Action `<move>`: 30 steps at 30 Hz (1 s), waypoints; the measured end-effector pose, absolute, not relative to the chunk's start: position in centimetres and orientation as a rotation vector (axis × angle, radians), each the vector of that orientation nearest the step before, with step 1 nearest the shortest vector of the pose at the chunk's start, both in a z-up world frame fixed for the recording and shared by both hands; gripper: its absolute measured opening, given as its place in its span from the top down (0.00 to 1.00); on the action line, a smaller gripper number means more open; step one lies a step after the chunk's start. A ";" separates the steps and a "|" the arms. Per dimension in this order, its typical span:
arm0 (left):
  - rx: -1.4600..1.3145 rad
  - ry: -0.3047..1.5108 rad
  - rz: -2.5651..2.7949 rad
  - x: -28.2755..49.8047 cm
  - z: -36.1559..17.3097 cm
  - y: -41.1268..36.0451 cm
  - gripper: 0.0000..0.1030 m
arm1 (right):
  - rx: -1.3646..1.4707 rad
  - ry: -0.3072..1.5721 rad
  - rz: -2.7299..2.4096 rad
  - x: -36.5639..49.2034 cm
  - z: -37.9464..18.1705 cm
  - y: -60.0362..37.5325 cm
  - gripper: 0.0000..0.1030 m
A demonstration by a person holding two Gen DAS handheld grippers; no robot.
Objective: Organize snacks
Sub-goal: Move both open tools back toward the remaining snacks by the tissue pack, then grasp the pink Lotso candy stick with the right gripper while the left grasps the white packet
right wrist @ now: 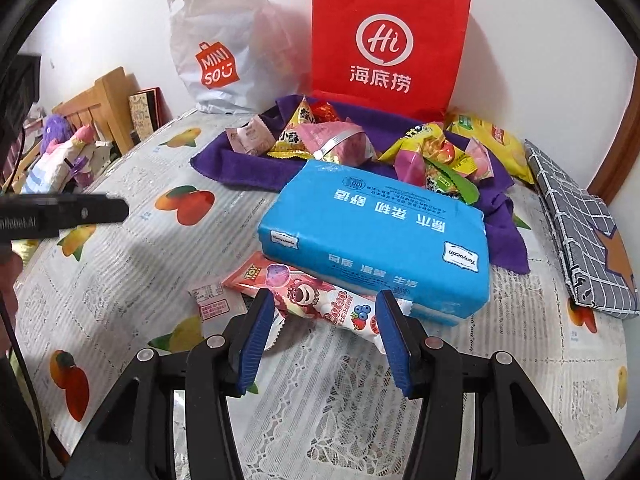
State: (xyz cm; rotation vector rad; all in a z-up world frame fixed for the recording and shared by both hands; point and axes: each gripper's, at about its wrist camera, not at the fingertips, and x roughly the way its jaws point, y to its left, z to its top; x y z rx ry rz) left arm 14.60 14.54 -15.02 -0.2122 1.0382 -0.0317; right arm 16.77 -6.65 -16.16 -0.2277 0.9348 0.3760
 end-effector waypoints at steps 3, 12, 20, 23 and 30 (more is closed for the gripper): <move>-0.186 1.046 -0.004 14.1 -16.3 14.5 0.46 | -0.238 0.931 0.388 16.8 -16.5 -6.6 0.49; -0.176 1.063 0.012 13.6 -19.1 13.7 0.46 | -0.298 0.900 0.461 17.4 -17.2 -5.7 0.44; -0.150 1.029 0.013 13.1 -19.2 12.9 0.42 | -0.298 0.983 0.520 18.6 -19.4 -5.7 0.44; -0.144 1.023 0.014 13.0 -19.2 12.7 0.40 | -0.329 1.001 0.537 18.4 -19.7 -5.4 0.44; -0.108 1.017 0.028 12.9 -19.4 12.0 0.37 | -0.339 1.007 0.536 18.8 -20.4 -4.7 0.45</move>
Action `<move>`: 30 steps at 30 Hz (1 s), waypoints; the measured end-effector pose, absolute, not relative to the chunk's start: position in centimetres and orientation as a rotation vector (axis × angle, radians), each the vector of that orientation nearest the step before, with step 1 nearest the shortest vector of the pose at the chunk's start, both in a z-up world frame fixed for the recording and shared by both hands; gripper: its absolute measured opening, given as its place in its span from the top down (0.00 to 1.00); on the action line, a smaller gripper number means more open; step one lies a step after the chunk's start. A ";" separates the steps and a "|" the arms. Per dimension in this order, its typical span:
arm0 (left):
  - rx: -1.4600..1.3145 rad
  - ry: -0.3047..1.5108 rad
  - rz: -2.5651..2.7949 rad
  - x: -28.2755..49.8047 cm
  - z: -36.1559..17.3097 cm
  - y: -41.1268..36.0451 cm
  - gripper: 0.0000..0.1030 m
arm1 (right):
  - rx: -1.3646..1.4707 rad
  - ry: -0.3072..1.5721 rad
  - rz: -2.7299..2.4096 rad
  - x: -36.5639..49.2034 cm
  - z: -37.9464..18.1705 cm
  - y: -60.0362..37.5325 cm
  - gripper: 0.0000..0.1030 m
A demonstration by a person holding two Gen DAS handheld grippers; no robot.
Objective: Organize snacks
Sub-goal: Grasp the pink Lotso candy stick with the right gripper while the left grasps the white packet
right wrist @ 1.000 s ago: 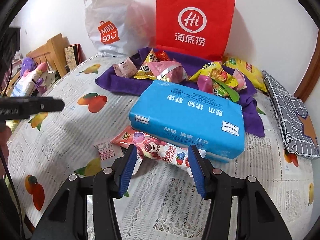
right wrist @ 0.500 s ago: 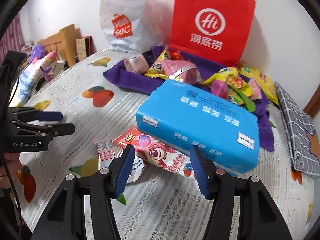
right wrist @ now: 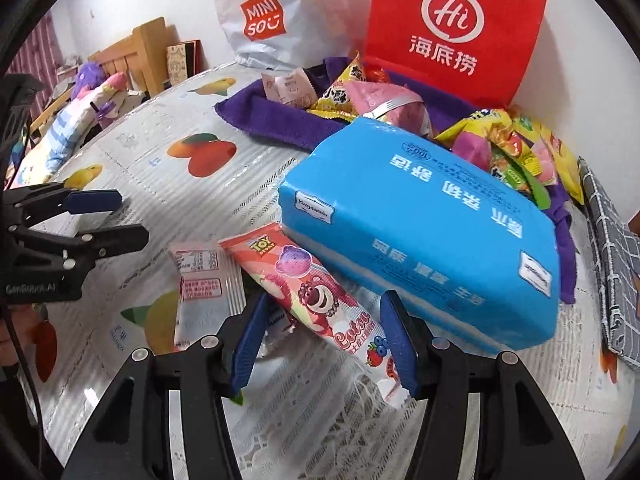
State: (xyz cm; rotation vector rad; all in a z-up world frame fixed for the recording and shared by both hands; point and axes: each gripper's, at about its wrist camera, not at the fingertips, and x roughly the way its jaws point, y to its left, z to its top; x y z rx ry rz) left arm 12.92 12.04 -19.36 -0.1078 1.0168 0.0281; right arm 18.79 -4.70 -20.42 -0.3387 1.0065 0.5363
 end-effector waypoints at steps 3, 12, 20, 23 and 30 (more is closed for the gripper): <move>-0.117 1.014 0.021 12.7 -19.3 12.2 0.37 | -0.296 1.042 0.550 19.2 -20.5 -5.1 0.57; -0.202 1.009 -0.085 12.4 -18.9 11.6 0.37 | -0.182 1.043 0.552 14.8 -18.4 -8.5 0.86; -0.244 1.013 -0.221 13.5 -18.5 8.1 0.37 | -0.066 1.024 0.374 12.1 -18.0 -14.8 0.86; -0.253 1.033 -0.251 14.5 -18.6 6.5 0.37 | -0.036 1.027 0.299 11.8 -18.6 -17.0 0.86; -0.255 1.092 -0.218 16.5 -19.2 3.1 0.36 | 0.030 1.010 0.272 12.1 -19.2 -18.9 0.85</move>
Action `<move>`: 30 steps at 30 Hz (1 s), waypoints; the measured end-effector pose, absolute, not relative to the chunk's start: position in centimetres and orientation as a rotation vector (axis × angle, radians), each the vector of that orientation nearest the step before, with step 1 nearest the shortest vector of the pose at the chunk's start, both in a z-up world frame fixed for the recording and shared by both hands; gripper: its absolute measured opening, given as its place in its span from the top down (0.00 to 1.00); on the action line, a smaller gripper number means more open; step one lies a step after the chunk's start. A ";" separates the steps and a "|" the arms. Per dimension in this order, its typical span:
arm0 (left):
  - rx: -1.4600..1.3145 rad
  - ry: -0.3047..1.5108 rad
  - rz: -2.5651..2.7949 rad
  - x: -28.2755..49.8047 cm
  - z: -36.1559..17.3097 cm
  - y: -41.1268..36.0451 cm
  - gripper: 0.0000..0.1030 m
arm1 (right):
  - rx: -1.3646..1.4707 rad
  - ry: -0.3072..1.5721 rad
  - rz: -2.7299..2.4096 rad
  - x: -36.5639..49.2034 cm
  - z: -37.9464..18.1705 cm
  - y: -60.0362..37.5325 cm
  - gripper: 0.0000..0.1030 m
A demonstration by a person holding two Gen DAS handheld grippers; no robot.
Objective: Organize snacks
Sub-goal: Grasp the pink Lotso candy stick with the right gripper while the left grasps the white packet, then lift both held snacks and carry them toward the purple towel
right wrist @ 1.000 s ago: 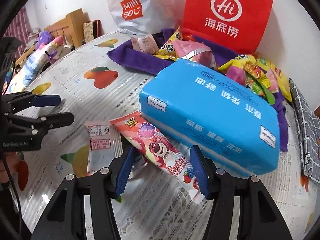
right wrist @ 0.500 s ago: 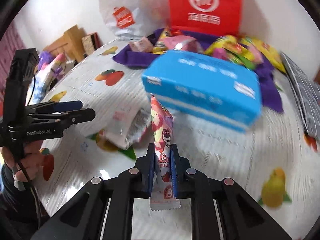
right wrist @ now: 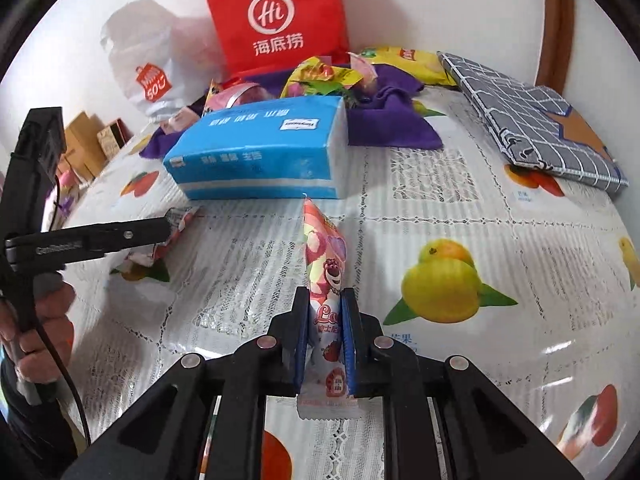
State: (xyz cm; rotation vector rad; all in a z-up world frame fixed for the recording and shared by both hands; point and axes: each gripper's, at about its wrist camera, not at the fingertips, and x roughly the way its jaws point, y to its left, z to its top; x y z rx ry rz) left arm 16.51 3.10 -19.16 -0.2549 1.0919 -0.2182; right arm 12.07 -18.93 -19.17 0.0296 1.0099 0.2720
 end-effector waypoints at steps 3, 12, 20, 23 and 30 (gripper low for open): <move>-0.208 1.090 -0.143 16.8 -19.2 1.8 0.34 | 0.067 1.008 0.274 12.5 -19.5 -19.4 0.84; -0.006 1.043 -0.027 16.0 -19.2 -0.2 0.51 | 0.024 0.998 0.257 12.9 -19.8 -18.1 0.83; -0.016 1.005 0.013 13.3 -19.4 5.1 0.49 | -0.034 0.990 0.236 14.2 -20.5 -17.1 0.79; 0.000 0.972 0.029 13.2 -19.6 5.3 0.47 | -0.038 0.975 0.230 14.5 -20.9 -16.8 0.77; 0.001 0.971 0.028 13.4 -19.5 5.4 0.46 | -0.034 0.973 0.215 15.2 -21.1 -16.6 0.65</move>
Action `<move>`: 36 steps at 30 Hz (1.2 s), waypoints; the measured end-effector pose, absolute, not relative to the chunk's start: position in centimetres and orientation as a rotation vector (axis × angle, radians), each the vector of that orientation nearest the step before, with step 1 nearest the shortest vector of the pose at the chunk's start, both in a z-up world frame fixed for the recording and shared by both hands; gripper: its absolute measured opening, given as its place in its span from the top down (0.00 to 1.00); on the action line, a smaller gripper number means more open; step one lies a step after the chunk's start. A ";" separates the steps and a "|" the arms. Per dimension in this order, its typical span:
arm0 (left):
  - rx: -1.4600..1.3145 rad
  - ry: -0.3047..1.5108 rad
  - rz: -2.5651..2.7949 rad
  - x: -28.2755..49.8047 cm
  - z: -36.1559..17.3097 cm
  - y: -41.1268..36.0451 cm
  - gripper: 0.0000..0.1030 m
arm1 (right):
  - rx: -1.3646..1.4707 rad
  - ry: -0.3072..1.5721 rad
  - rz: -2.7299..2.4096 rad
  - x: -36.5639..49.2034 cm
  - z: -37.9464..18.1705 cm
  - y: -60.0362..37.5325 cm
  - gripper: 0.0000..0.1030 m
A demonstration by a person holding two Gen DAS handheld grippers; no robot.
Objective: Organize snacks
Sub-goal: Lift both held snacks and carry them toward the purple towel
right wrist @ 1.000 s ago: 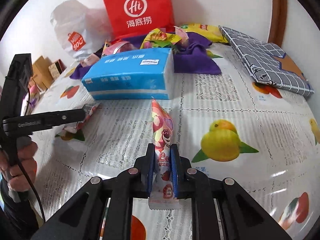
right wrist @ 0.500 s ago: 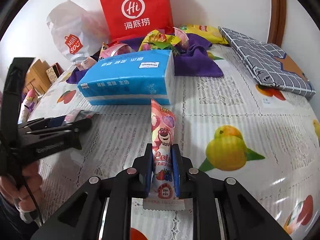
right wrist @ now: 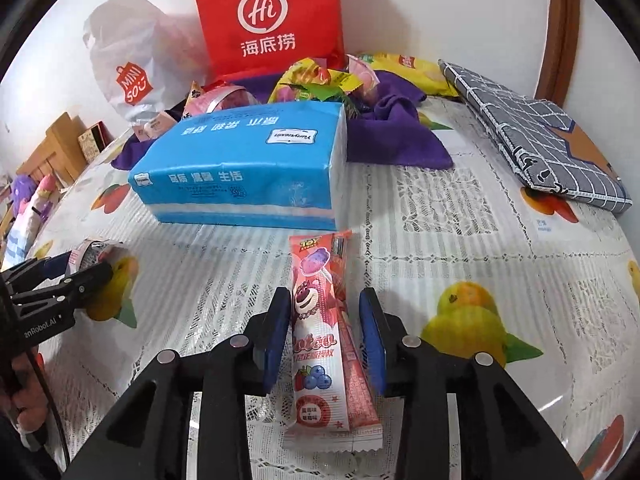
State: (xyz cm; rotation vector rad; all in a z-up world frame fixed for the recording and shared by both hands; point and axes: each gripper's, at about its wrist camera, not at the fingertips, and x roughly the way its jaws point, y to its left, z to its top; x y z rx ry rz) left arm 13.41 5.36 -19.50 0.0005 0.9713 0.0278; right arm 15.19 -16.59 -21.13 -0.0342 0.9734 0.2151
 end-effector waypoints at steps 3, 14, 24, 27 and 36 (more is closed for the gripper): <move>-0.023 0.968 0.015 13.3 -19.5 5.7 0.45 | -0.035 0.975 0.216 15.2 -21.2 -16.6 0.65; 0.003 0.973 0.028 13.5 -19.6 5.3 0.44 | -0.041 0.976 0.215 15.3 -21.2 -16.5 0.65; -0.003 0.977 0.039 13.5 -19.6 5.5 0.41 | -0.039 0.980 0.212 15.3 -21.1 -16.6 0.65; -0.004 0.973 0.050 13.5 -19.5 5.5 0.45 | -0.036 0.979 0.211 15.2 -21.1 -16.6 0.66; -0.050 0.963 0.028 13.2 -19.3 6.2 0.50 | 0.016 0.971 0.211 15.2 -21.0 -17.5 0.78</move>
